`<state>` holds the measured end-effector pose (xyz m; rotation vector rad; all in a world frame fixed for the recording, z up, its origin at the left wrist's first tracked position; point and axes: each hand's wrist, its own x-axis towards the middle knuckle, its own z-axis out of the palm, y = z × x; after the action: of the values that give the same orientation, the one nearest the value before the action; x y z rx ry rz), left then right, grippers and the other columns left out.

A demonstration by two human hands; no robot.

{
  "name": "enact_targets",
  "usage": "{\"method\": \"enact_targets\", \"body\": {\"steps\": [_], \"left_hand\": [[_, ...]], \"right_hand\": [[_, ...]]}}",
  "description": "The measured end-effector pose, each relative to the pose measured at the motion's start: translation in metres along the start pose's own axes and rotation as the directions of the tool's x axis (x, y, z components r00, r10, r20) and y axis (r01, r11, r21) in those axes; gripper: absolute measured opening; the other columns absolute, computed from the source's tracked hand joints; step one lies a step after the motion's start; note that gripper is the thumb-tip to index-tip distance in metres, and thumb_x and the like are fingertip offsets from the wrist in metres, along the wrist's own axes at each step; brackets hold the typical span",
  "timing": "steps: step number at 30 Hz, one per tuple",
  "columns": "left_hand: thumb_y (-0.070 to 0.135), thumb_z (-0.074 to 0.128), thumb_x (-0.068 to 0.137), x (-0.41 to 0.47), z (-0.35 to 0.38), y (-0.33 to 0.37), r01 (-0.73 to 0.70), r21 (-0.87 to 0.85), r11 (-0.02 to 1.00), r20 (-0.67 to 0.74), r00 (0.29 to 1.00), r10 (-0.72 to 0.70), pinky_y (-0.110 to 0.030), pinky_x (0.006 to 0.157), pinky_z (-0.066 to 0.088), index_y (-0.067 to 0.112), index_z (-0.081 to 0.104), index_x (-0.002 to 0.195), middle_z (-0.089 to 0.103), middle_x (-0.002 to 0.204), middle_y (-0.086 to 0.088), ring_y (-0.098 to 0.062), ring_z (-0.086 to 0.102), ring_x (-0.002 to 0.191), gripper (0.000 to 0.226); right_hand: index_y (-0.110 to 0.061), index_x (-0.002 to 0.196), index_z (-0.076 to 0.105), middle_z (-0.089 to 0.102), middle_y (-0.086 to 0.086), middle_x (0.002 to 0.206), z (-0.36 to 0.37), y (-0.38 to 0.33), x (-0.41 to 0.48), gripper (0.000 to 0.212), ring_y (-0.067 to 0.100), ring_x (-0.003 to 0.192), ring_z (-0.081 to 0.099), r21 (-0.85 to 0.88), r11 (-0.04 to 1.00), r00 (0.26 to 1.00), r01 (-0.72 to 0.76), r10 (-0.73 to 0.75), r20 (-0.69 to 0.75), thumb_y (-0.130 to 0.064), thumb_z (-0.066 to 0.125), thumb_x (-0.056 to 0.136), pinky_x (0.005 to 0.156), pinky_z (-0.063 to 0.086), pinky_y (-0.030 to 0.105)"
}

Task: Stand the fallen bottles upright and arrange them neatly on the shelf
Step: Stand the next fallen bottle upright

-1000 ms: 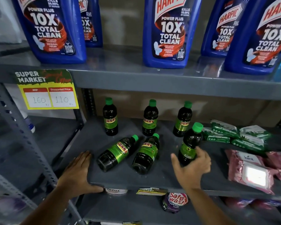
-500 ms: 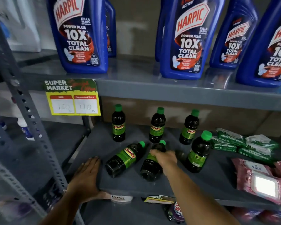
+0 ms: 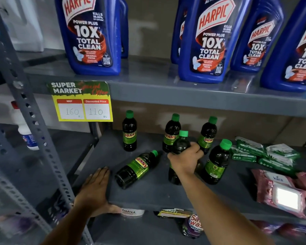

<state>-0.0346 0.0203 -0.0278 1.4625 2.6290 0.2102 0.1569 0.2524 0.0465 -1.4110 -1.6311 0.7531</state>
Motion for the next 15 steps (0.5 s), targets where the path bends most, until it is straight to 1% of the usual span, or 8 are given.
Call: {"method": "enact_targets", "body": {"steps": [2, 4, 7, 8, 10, 11, 13, 15], "left_hand": [[0.106, 0.045, 0.033, 0.0, 0.0, -0.001, 0.0, -0.019, 1.0, -0.011, 1.0, 0.0, -0.033, 0.119, -0.008, 0.017, -0.012, 0.155, -0.012, 0.165, 0.002, -0.014, -0.01, 0.15, 0.162], [0.106, 0.045, 0.033, 0.0, 0.001, -0.002, -0.01, -0.026, 1.0, -0.015, 1.0, 0.009, -0.032, 0.118, -0.008, 0.018, -0.01, 0.155, -0.011, 0.165, 0.002, -0.014, -0.009, 0.15, 0.16], [0.107, 0.044, 0.032, 0.001, 0.001, -0.003, -0.015, -0.021, 1.0, -0.006, 1.0, 0.015, -0.033, 0.119, -0.008, 0.019, -0.012, 0.155, -0.013, 0.165, 0.003, -0.014, -0.01, 0.15, 0.162], [0.107, 0.044, 0.031, 0.002, 0.002, -0.003, -0.015, -0.019, 1.0, -0.006, 1.0, 0.015, -0.033, 0.12, -0.007, 0.019, -0.012, 0.155, -0.013, 0.165, 0.003, -0.014, -0.01, 0.15, 0.162], [0.108, 0.042, 0.032, 0.003, 0.002, -0.003, -0.016, -0.008, 1.0, -0.007, 1.0, 0.016, -0.034, 0.12, -0.006, 0.018, -0.012, 0.155, -0.012, 0.165, 0.003, -0.014, -0.011, 0.15, 0.162], [0.109, 0.04, 0.031, 0.004, 0.002, -0.003, -0.017, 0.002, 1.0, -0.001, 1.0, 0.017, -0.035, 0.121, -0.006, 0.017, -0.012, 0.155, -0.013, 0.165, 0.002, -0.015, -0.011, 0.15, 0.163], [0.111, 0.035, 0.029, 0.005, 0.003, -0.004, -0.016, 0.029, 0.999, 0.008, 1.0, 0.015, -0.037, 0.122, -0.006, 0.015, -0.014, 0.155, -0.015, 0.165, 0.0, -0.016, -0.013, 0.15, 0.165], [0.111, 0.032, 0.029, 0.004, 0.004, -0.005, -0.014, 0.041, 0.999, 0.001, 1.0, 0.014, -0.038, 0.123, -0.007, 0.015, -0.015, 0.154, -0.018, 0.164, 0.0, -0.016, -0.015, 0.15, 0.165]], "right_hand": [[-0.003, 0.126, 0.038, 0.037, 0.022, 0.129, 0.004, 0.003, -0.009, 0.085, 0.024, 0.112, 0.035, 0.066, 0.991, 0.991, 0.116, -0.111, -0.074, -0.008, 0.09, 0.059, 0.089, 0.043, 0.033], [0.003, 0.126, 0.04, 0.04, 0.025, 0.126, 0.009, 0.009, -0.017, 0.083, 0.019, 0.11, 0.032, 0.107, 0.978, 0.976, 0.181, -0.166, -0.139, -0.004, 0.09, 0.06, 0.094, 0.04, 0.03], [0.005, 0.132, 0.039, 0.038, 0.027, 0.128, 0.012, 0.02, -0.028, 0.09, 0.021, 0.115, 0.033, 0.142, 0.967, 0.969, 0.211, -0.188, -0.16, -0.005, 0.092, 0.061, 0.098, 0.033, 0.021], [0.004, 0.136, 0.037, 0.037, 0.026, 0.131, 0.012, 0.022, -0.03, 0.094, 0.024, 0.118, 0.035, 0.152, 0.967, 0.973, 0.204, -0.183, -0.141, -0.008, 0.093, 0.061, 0.1, 0.032, 0.022], [0.003, 0.142, 0.034, 0.037, 0.026, 0.134, 0.01, 0.024, -0.036, 0.102, 0.035, 0.123, 0.042, 0.158, 0.972, 0.982, 0.175, -0.159, -0.106, -0.015, 0.094, 0.061, 0.103, 0.034, 0.033], [0.003, 0.143, 0.034, 0.038, 0.027, 0.134, 0.009, 0.025, -0.04, 0.105, 0.041, 0.123, 0.043, 0.129, 0.979, 0.984, 0.155, -0.141, -0.113, -0.022, 0.095, 0.061, 0.105, 0.035, 0.042], [0.004, 0.142, 0.036, 0.043, 0.033, 0.132, 0.006, 0.029, -0.053, 0.109, 0.049, 0.123, 0.041, 0.019, 0.983, 0.965, 0.181, -0.174, -0.195, -0.049, 0.088, 0.061, 0.104, 0.032, 0.061], [0.001, 0.137, 0.035, 0.042, 0.032, 0.131, 0.003, 0.035, -0.074, 0.1, 0.043, 0.124, 0.036, -0.012, 0.947, 0.919, 0.32, -0.314, -0.239, -0.061, 0.07, 0.066, 0.102, 0.027, 0.06]]}}
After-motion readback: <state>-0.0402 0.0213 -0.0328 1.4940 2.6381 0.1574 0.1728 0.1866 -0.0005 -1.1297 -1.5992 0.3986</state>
